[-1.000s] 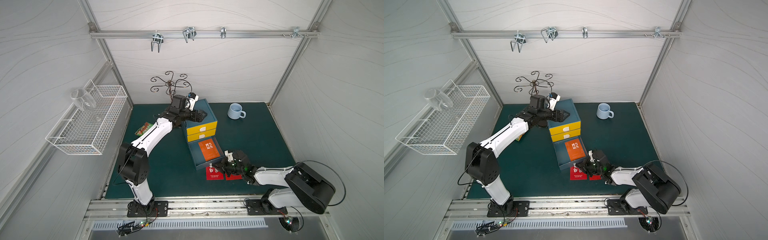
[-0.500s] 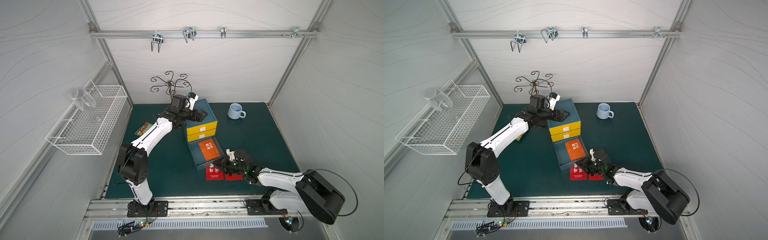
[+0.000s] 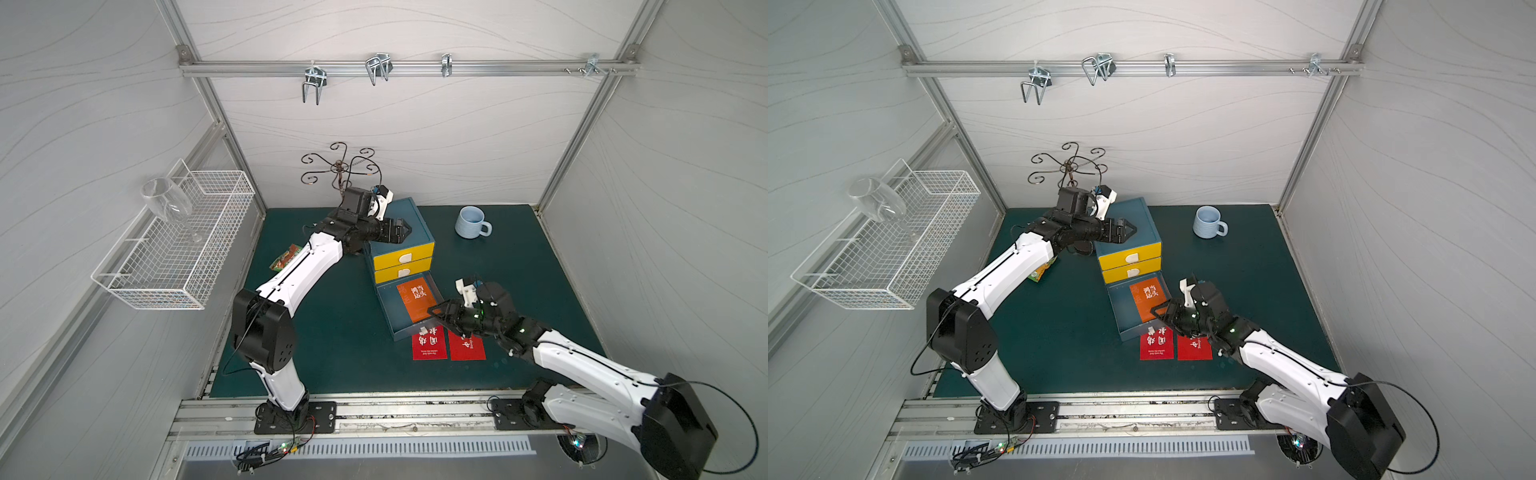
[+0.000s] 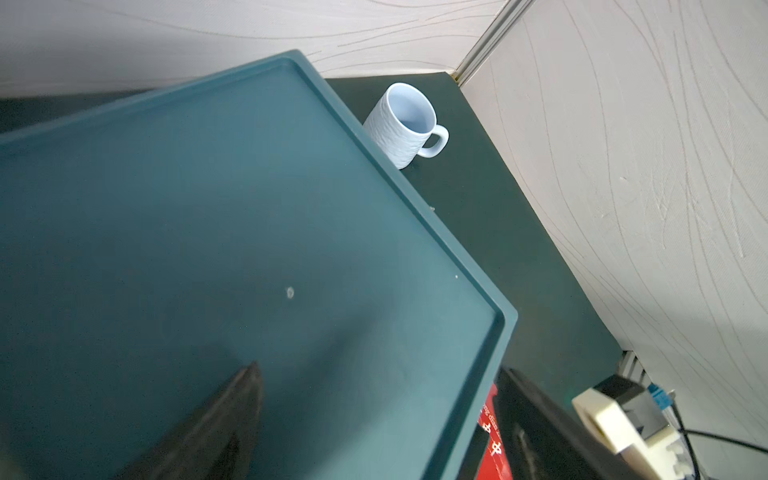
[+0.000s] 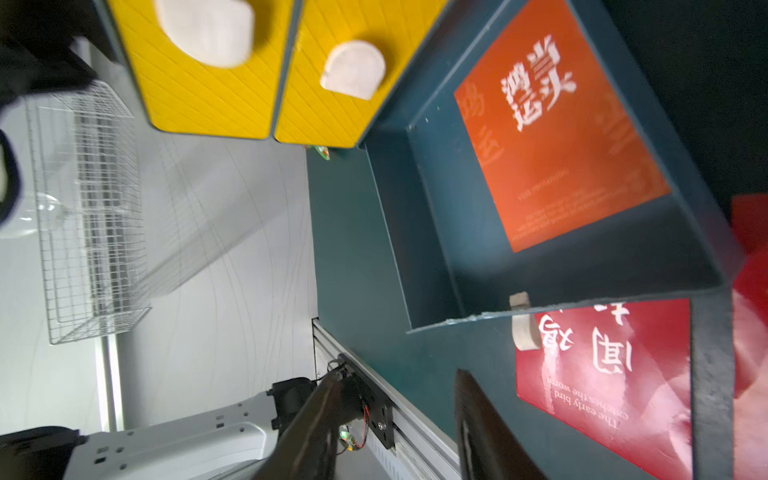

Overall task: Take the postcards out of the drawer
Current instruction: Open the drawer in the storage box, then pick up the postcard from the drawer.

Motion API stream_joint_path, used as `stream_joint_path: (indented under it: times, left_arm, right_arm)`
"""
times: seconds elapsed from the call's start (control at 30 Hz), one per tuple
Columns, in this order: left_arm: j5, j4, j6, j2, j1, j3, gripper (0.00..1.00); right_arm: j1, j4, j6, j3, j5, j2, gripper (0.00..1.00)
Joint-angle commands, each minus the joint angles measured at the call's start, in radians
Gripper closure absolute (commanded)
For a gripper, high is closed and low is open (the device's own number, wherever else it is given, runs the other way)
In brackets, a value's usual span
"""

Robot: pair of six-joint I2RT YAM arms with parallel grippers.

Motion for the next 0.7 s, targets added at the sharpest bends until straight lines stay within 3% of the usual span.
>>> stream_joint_path:
  times: [0.0,0.13,0.3,0.5,0.67]
  left_arm:
    - [-0.052,-0.037,-0.086,-0.120,-0.005,-0.032,0.08]
    - [-0.119,-0.013,-0.156,-0.242,-0.052,-0.166,0.08]
    - [-0.216,-0.006,-0.316,-0.327,-0.152,-0.316,0.08]
    - [-0.271,0.016,-0.490,-0.313,-0.262,-0.437,0.08]
    - [-0.268,0.089,-0.609,-0.280,-0.288,-0.514,0.08]
  right_arm:
    - [-0.076,-0.248,-0.209,0.079,-0.023,0.019,0.56]
    - [-0.150,-0.320,-0.371,0.171,-0.049,0.134,0.63]
    - [-0.160,-0.364,-0.547,0.283,0.002,0.301,0.70]
    - [-0.157,-0.343,-0.630,0.347,0.045,0.420,0.72]
    - [-0.157,-0.328,-0.665,0.372,0.065,0.479,0.73]
